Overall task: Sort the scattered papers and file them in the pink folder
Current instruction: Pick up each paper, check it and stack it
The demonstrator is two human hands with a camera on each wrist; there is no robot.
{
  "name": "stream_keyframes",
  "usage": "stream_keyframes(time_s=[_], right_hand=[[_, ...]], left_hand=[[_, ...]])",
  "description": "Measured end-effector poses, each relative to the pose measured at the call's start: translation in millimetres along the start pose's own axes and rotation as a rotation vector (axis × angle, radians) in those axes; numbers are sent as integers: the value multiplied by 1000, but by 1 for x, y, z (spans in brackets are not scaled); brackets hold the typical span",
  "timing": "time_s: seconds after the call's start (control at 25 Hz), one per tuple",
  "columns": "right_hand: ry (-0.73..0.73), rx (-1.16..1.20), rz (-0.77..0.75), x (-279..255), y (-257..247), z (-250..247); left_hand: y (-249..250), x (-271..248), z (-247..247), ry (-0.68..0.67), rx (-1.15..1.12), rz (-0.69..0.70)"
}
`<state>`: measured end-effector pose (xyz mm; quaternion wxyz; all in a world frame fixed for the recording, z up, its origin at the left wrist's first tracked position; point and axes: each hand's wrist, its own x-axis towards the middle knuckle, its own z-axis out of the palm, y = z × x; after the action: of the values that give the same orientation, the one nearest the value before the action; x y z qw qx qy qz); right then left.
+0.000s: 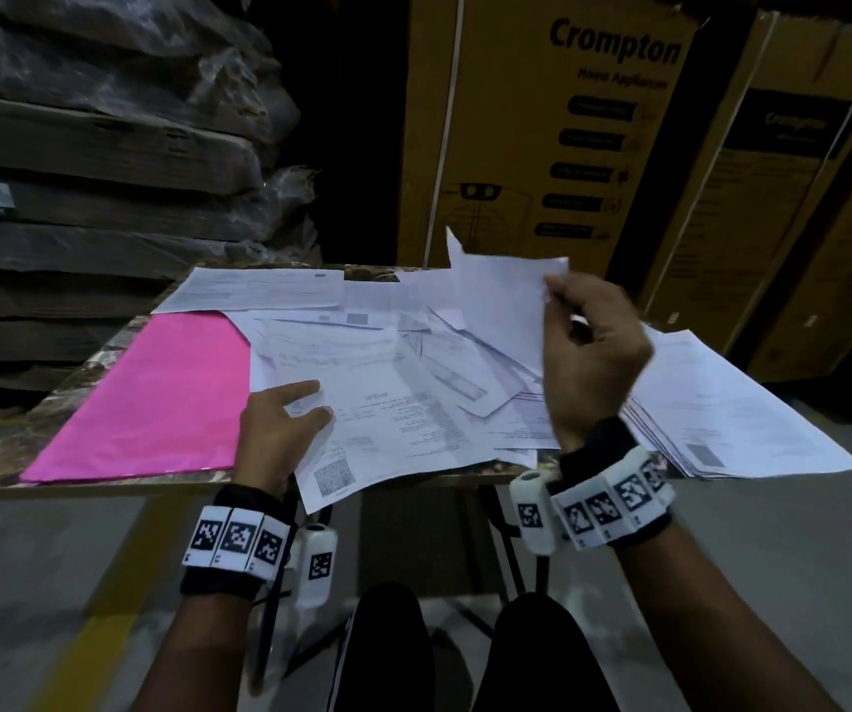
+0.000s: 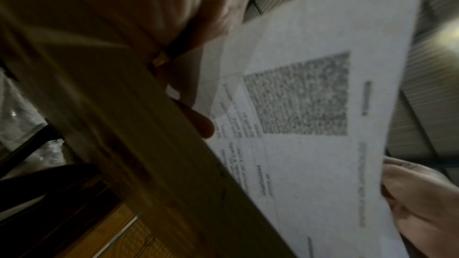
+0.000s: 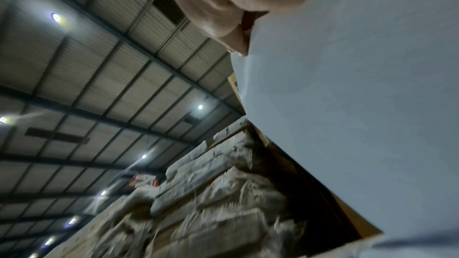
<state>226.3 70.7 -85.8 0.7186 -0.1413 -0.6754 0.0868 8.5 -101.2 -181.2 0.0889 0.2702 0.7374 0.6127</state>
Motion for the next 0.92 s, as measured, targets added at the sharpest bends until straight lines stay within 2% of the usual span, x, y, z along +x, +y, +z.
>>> stream_keyframes(time_s=[0.12,0.28,0.48,0.68,0.8,0.92], right_hand=[[-221,91,-64,-40,-7,17],[-501,272,-5,-87,-15,34],[-806,429,1,-111,-25,37],[-968,543,87,-107,-33,34],[-1059,613,296,-91,-27,24],[-1063,471,440,-65,-1,8]], left_hand=[[0,1,1,-33,45,16],[3,-1,0,-43,1,0],[7,-2,0,-71,19,-14],[0,2,1,-77,92,26],[-8,4,-1,-81,47,57],[-10,4,-4,-77,-60,41]])
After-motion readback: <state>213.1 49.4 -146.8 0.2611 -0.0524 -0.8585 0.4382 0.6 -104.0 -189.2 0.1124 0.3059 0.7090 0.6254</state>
